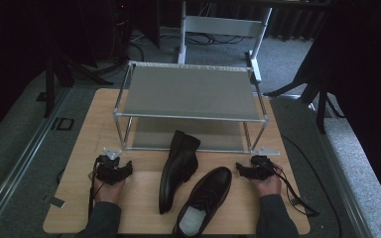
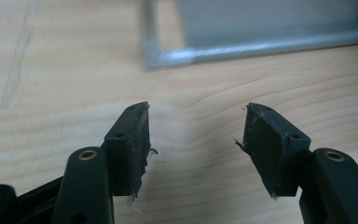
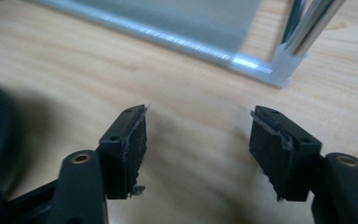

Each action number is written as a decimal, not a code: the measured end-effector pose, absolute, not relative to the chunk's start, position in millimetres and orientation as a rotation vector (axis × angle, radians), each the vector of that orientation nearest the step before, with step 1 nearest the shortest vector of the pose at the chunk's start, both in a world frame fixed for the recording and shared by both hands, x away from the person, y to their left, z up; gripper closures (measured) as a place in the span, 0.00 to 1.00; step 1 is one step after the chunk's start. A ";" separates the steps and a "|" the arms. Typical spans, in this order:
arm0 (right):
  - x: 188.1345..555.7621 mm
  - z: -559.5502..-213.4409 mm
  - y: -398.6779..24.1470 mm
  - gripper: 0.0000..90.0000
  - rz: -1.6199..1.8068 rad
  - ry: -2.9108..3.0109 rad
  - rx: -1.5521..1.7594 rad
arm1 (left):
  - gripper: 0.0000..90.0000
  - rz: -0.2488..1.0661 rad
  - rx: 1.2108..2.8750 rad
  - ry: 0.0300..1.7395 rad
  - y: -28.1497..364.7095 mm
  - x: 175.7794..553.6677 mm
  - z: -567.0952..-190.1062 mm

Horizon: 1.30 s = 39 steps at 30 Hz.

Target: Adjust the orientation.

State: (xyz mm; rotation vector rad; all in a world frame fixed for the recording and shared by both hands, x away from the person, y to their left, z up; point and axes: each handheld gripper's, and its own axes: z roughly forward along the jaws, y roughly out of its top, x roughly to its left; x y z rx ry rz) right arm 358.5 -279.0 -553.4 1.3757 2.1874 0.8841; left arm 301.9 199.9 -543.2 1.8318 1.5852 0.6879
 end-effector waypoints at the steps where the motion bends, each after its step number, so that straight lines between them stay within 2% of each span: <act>1: 351.0 -550.0 -281.2 0.42 0.890 2.213 1.356 | 0.47 0.689 1.838 1.554 197.8 299.1 -538.9; 4: 334.4 -541.5 -281.0 0.43 0.873 2.214 1.302 | 0.47 0.700 1.863 1.488 191.6 290.0 -529.2; 15: 274.5 -517.1 -265.1 0.42 0.910 2.265 1.150 | 0.48 0.602 1.844 1.392 184.4 265.7 -509.2; 28: 222.8 -519.6 -230.5 0.42 0.956 2.373 1.032 | 0.49 0.546 1.915 1.212 152.7 243.4 -488.3; 39: 220.3 -530.6 -217.0 0.39 0.945 2.393 1.068 | 0.56 0.463 1.991 1.081 126.7 223.0 -478.4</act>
